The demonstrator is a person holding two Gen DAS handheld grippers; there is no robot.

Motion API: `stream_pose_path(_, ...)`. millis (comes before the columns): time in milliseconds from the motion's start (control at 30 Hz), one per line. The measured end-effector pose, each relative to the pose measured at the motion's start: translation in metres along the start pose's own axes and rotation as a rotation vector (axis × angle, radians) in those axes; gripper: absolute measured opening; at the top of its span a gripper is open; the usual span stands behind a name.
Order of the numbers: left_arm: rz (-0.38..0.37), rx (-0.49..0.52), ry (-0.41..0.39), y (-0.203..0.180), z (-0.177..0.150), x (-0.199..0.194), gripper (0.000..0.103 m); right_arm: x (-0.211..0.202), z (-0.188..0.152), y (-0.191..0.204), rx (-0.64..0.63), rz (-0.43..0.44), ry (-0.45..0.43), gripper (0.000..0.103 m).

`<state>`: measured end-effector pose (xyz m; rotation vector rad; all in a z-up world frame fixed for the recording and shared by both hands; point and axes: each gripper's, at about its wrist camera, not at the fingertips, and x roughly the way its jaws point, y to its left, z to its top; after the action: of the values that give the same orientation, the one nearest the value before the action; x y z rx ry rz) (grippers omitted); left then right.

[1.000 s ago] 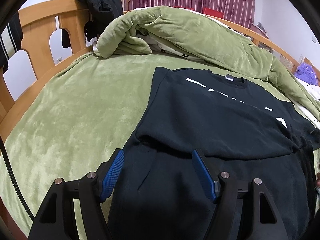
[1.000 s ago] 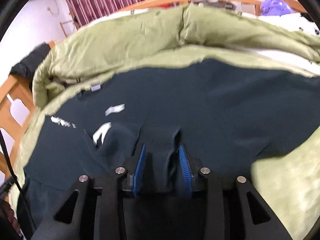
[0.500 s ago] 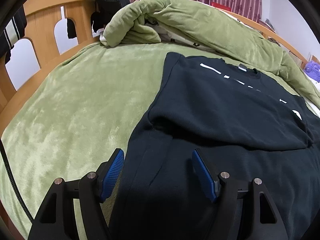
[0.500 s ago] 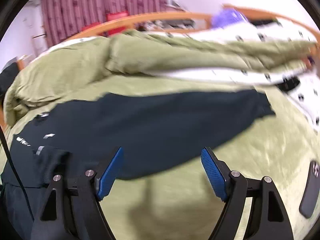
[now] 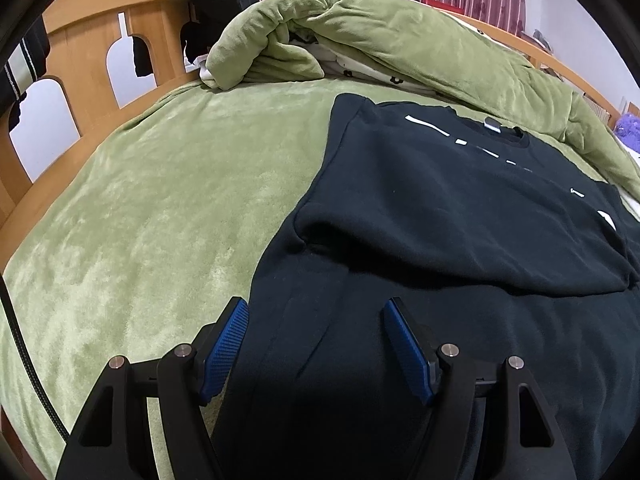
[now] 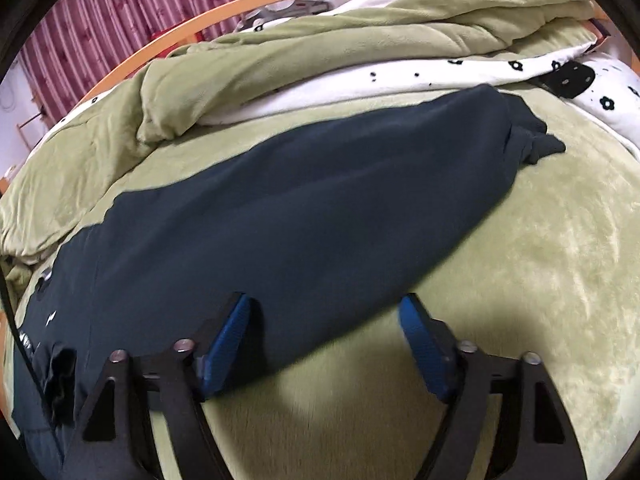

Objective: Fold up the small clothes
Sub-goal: 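Move the right tool to the other sleeve cuff and grasp it, then fold the held sleeve across the body toward the left tool and release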

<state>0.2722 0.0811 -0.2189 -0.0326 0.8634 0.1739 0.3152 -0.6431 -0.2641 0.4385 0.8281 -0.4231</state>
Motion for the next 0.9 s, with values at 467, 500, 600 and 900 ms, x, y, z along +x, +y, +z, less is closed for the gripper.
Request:
stream_pose_path(467, 0.004, -0.059, 0.043, 0.026, -0.006, 0.003, 0.069, -0.114, 0.035, 0.106, -0.252, 0.012, -0.273, 0.008)
stream_pose_path(500, 0.017, -0.067, 0.056, 0.030, -0.007, 0.003, 0.069, -0.125, 0.035, 0.120, -0.269, 0.024, -0.291, 0.008)
stream_pose_path(600, -0.033, -0.080, 0.075, 0.042, -0.012, 0.003, 0.069, -0.153, 0.028, 0.167, -0.323, 0.080, -0.328, 0.007)
stream_pose_path(900, -0.065, -0.009, 0.071, 0.057, -0.020, -0.001, 0.074, -0.183, -0.062, 0.317, -0.536, 0.272, -0.288, 0.007)
